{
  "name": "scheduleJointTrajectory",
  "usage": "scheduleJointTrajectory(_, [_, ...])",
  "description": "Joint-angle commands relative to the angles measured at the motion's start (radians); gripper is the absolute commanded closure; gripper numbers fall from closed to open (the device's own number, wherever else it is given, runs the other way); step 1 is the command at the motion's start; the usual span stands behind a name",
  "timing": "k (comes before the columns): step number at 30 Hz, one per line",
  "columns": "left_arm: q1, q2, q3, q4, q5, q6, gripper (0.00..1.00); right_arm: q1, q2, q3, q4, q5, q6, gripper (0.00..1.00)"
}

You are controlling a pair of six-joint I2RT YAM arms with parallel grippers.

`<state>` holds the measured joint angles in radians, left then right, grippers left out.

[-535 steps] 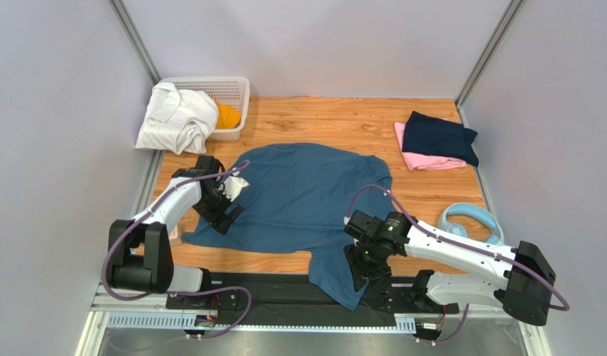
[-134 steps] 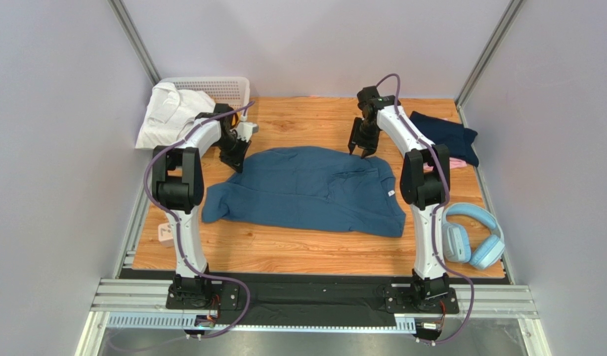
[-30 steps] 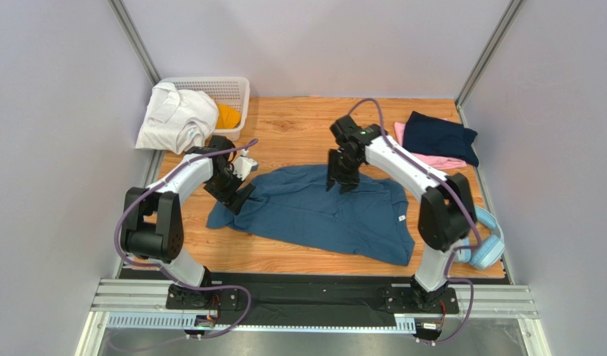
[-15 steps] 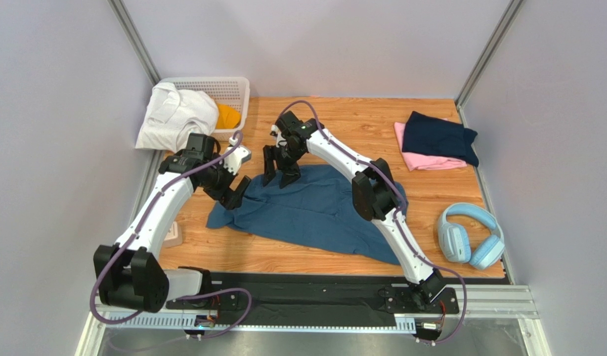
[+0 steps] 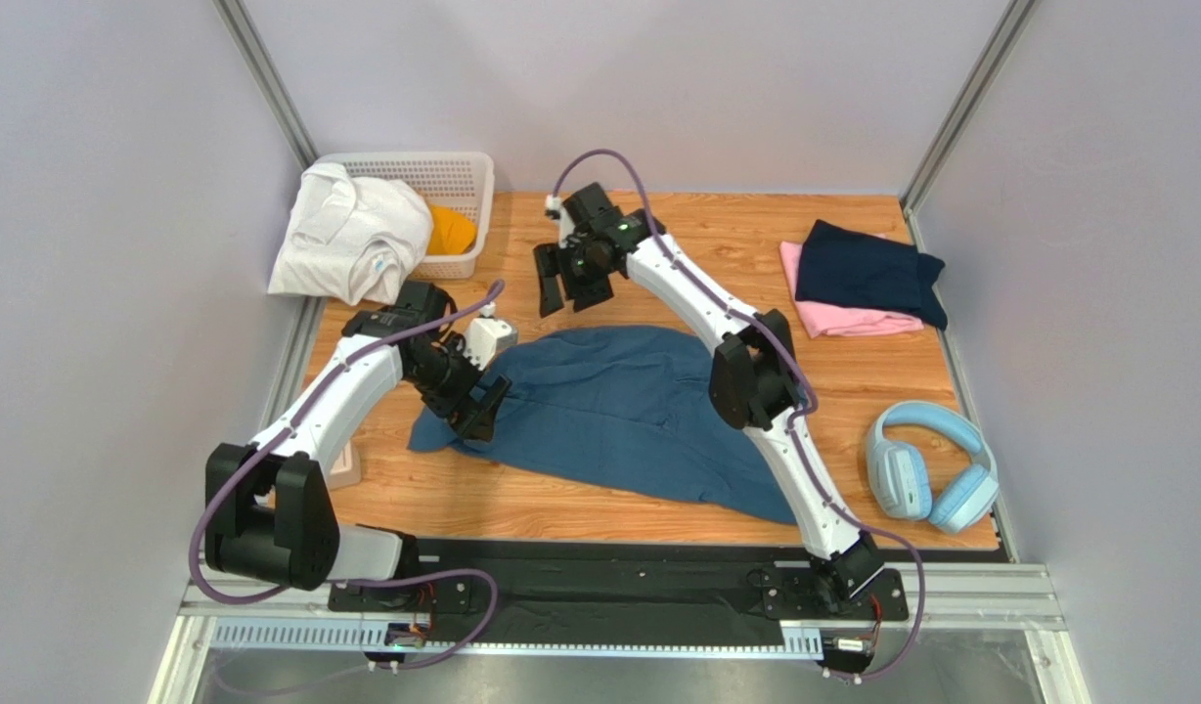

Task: Fold and stack the t-shirts
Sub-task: Grap the side of the flattened tshirt furthest away from the robot with both arms

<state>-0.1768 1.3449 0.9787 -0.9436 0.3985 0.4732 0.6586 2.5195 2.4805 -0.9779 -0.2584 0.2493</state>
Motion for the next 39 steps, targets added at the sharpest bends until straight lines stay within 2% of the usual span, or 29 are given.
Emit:
scheduleJointTrajectory(1, [-0.110,0.048,0.069,-0.021,0.042,0.018,0.00,-0.151,-0.083,-0.207,0.094,-0.152,0.120,0.32])
scheduleJointTrajectory(2, [-0.128,0.062,0.078,-0.005,0.033,0.010,0.00,-0.149,-0.114,-0.251,0.169,-0.175,0.114,0.31])
scheduleJointTrajectory(4, [-0.135,0.108,0.106,0.011,0.057,-0.014,0.00,-0.133,-0.152,-0.278,0.183,-0.173,0.085,0.27])
scheduleJointTrajectory(6, [-0.147,0.161,0.120,0.043,0.066,-0.024,0.00,-0.128,-0.131,-0.252,0.163,-0.162,0.094,0.25])
scheduleJointTrajectory(10, [-0.188,0.266,0.137,0.089,-0.021,-0.015,0.00,-0.131,-0.050,-0.154,0.131,-0.199,0.129,0.25])
scheduleJointTrajectory(15, [-0.205,0.359,0.149,0.100,-0.062,-0.015,0.00,-0.116,-0.001,-0.072,0.153,-0.311,0.159,0.26])
scheduleJointTrajectory(22, [-0.250,0.352,0.111,0.104,-0.093,0.002,0.00,-0.082,0.074,-0.012,0.212,-0.433,0.206,0.25])
scheduleJointTrajectory(28, [-0.302,0.312,0.083,0.074,-0.079,0.021,0.00,-0.054,0.120,-0.043,0.226,-0.394,0.211,0.25])
scheduleJointTrajectory(32, [-0.313,0.280,0.086,0.043,-0.067,0.030,0.00,-0.051,0.157,-0.049,0.226,-0.421,0.212,0.25])
scheduleJointTrajectory(37, [-0.316,0.255,0.094,0.022,-0.075,0.033,0.00,-0.027,0.139,-0.069,0.183,-0.478,0.148,0.31])
scheduleJointTrajectory(39, [-0.316,0.254,0.094,0.020,-0.079,0.033,0.00,-0.022,0.119,-0.112,0.182,-0.507,0.142,0.44])
